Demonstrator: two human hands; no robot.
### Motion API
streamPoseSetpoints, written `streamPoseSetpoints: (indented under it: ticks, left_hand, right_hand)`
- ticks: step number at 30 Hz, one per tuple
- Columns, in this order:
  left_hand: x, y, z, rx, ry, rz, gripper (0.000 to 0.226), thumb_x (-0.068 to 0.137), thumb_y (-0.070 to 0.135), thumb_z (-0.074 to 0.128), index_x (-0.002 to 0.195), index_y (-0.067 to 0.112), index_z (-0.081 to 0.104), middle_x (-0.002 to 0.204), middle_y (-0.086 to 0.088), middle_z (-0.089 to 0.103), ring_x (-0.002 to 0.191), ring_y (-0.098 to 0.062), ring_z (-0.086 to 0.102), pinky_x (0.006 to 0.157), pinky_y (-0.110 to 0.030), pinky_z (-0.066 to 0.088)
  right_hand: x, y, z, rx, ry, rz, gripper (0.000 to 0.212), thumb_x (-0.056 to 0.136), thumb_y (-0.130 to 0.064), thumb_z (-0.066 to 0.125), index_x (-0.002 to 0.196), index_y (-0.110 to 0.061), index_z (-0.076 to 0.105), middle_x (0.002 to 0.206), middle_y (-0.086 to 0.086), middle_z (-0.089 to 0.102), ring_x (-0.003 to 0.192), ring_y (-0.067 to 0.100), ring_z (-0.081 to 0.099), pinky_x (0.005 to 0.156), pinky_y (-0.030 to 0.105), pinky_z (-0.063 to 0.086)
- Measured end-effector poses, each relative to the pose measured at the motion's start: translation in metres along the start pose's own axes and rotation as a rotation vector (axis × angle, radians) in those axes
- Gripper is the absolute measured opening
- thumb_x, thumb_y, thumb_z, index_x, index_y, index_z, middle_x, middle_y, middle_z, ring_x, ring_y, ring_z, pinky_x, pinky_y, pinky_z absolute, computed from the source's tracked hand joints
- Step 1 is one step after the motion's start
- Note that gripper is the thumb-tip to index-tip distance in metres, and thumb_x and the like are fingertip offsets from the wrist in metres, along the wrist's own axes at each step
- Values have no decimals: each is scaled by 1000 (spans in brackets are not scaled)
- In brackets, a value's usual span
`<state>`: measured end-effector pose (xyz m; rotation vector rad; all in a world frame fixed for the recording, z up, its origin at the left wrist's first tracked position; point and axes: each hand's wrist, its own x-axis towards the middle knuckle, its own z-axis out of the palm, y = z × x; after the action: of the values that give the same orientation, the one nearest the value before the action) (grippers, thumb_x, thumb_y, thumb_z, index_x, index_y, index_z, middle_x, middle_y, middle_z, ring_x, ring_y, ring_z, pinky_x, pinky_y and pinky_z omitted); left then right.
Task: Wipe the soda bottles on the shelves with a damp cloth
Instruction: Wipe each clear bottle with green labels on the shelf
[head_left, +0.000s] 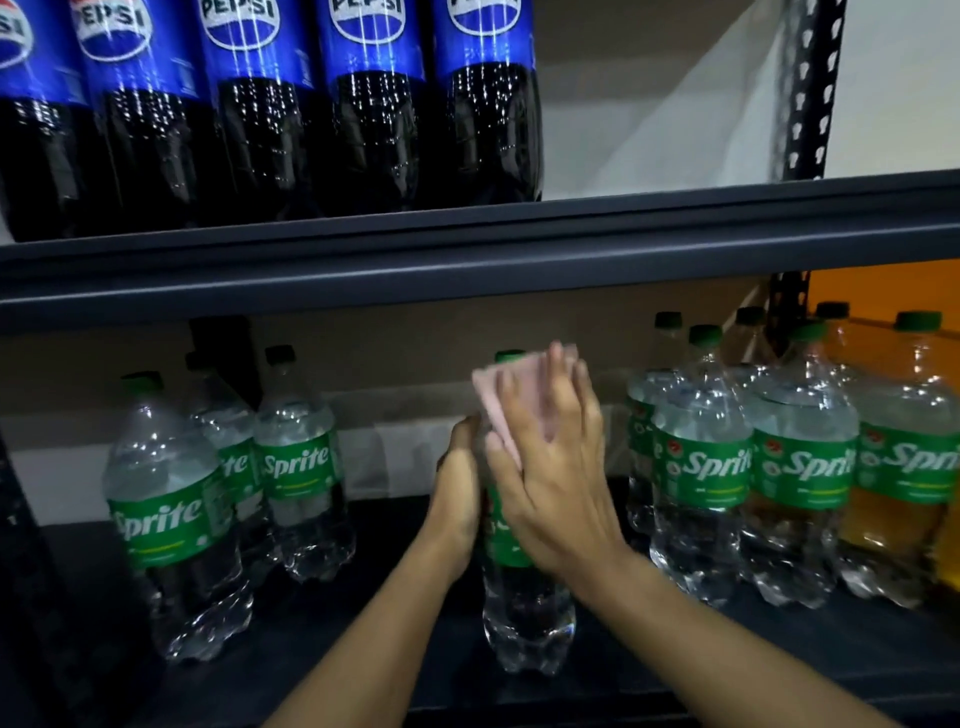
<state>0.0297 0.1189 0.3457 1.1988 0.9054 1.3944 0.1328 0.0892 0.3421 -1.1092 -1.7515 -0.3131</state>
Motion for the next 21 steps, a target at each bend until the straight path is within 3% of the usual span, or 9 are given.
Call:
streamPoseSetpoints:
  ticks: [2, 3, 5, 8, 11, 13, 16, 18, 21]
  left_hand:
    - [2, -1, 3, -22, 20, 21, 52, 112, 44, 29, 126, 19, 73, 117, -9, 79, 115, -20, 73, 101, -41, 54]
    - [3, -1, 3, -54, 27, 14, 52, 112, 43, 30, 129, 17, 71, 120, -12, 78, 119, -25, 71, 104, -46, 54]
    - [3, 1, 3, -105, 43, 2, 52, 112, 43, 33, 132, 12, 69, 122, -19, 75, 122, -33, 69, 109, -53, 52]
    - [5, 0, 2, -92, 42, 37, 51, 113, 38, 33, 133, 7, 67, 119, -20, 76, 114, -31, 72, 99, -45, 58]
    - [3, -1, 6, -83, 50, 100, 41, 114, 23, 31, 126, 7, 67, 103, -9, 78, 103, -24, 70, 81, -27, 61]
    - [4, -4, 7, -100, 25, 135, 39, 115, 23, 30, 122, 14, 67, 102, -1, 78, 106, -18, 70, 85, -24, 60]
    - [1, -3, 6, -143, 4, 102, 46, 113, 30, 30, 109, 15, 73, 99, -6, 80, 99, -20, 74, 88, -31, 59]
    - [3, -5, 4, -157, 17, 63, 55, 111, 38, 32, 98, 10, 78, 95, -14, 77, 93, -26, 73, 88, -38, 57]
    - [6, -8, 2, -152, 90, 45, 58, 106, 51, 38, 98, 9, 77, 95, -17, 77, 87, -30, 73, 90, -43, 58]
  right_hand:
    - [27, -4, -7, -59, -39, 20, 59, 105, -52, 21, 163, -41, 14, 172, -2, -8, 158, 29, -5, 126, 46, 4]
    - [38, -9, -11, -109, -65, 13, 58, 105, -50, 23, 160, -35, 26, 170, 4, 9, 154, 33, 9, 126, 50, 16]
    - [52, -14, -13, -162, -96, -24, 47, 103, -42, 34, 143, -24, 49, 153, 6, 41, 133, 32, 37, 107, 51, 43]
    - [59, -15, -7, -162, 4, -38, 37, 98, -37, 35, 114, -16, 61, 122, 8, 58, 103, 32, 47, 83, 47, 50]
    - [60, -20, -2, -83, 46, 35, 46, 95, -41, 29, 113, -16, 63, 119, 7, 59, 102, 31, 47, 84, 47, 48]
    - [51, -22, 0, -35, 103, 55, 46, 99, -42, 33, 127, -20, 62, 131, 3, 56, 109, 28, 48, 87, 46, 49]
    - [13, -18, 11, 48, 166, 95, 51, 107, -41, 28, 156, -33, 41, 163, -6, 33, 134, 18, 42, 104, 38, 41]
    - [-25, -12, 27, 126, 212, 140, 53, 109, -39, 23, 162, -33, 26, 170, -7, 18, 152, 15, 27, 117, 39, 31]
    - [-85, -4, 56, 190, 223, 231, 58, 111, -40, 20, 165, -27, 5, 173, 1, 7, 159, 21, 11, 126, 41, 21]
